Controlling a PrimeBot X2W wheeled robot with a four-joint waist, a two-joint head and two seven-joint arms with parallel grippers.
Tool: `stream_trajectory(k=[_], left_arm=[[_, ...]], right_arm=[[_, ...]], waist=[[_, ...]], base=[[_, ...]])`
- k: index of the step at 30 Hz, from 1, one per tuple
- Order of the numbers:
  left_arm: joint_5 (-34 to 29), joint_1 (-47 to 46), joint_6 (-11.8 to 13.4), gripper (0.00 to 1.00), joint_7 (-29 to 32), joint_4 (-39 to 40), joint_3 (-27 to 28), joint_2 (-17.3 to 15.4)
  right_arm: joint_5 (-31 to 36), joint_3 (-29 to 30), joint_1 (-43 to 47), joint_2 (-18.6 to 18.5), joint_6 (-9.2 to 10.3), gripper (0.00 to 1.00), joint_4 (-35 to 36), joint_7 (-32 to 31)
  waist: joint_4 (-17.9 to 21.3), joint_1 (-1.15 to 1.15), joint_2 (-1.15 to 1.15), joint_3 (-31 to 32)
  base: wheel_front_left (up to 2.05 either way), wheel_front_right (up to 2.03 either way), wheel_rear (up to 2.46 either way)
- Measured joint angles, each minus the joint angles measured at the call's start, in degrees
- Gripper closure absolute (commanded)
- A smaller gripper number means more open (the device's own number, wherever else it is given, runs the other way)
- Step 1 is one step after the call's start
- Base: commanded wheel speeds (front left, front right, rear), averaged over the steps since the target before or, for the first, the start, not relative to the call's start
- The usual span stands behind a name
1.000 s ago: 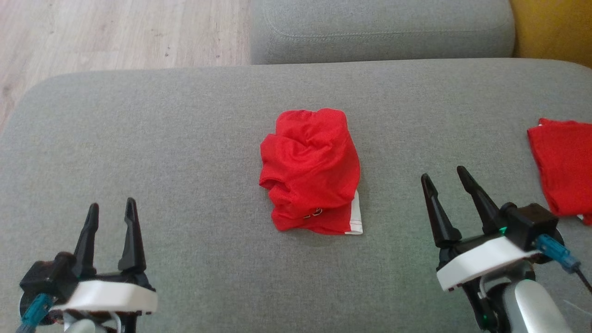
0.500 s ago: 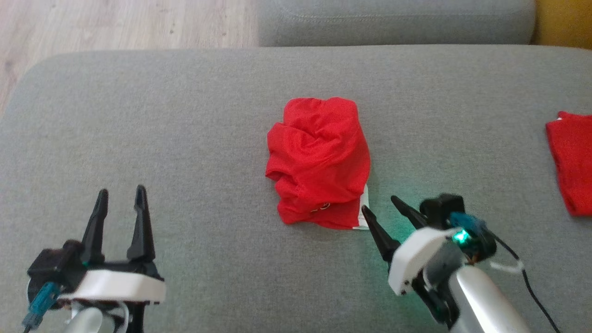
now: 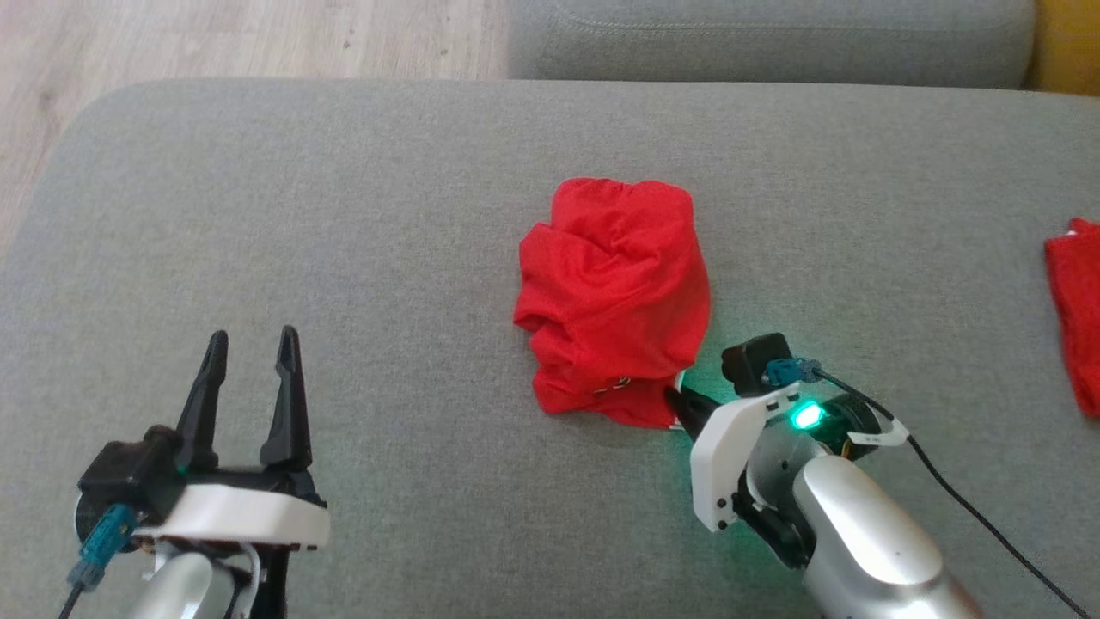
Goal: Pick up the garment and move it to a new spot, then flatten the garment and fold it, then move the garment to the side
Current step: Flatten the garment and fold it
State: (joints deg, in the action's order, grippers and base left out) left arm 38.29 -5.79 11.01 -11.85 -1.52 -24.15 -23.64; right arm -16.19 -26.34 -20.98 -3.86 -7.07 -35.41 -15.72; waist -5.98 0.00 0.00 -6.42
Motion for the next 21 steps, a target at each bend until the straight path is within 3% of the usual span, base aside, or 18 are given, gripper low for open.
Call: stream_trajectory(k=[6, 13, 21], left_arm=[[0.1, 0.3, 0.1, 0.00, -0.1, 0.0, 0.1, 0.0], [0.1, 0.4, 0.1, 0.00, -0.1, 0.2, 0.0, 0.0], [0.1, 0.6, 0.3, 0.00, -0.1, 0.8, 0.0, 0.0]], right_arm=[[-1.4, -1.3, -0.8, -1.7, 0.00, 1.00, 3.9, 0.7], [1.2, 0.2, -8.8, -7.0, 0.00, 1.00, 16.4, 2.6], [-3.0, -10.8, -24.1, -11.1, 0.00, 1.00, 27.4, 2.5]], waist=[[1.0, 0.00, 0.00, 1.1], [1.1, 0.00, 0.00, 3.3], [0.7, 0.00, 0.00, 3.8]], base=[[0.00, 0.00, 0.00], [0.00, 0.00, 0.00], [0.00, 0.00, 0.00]])
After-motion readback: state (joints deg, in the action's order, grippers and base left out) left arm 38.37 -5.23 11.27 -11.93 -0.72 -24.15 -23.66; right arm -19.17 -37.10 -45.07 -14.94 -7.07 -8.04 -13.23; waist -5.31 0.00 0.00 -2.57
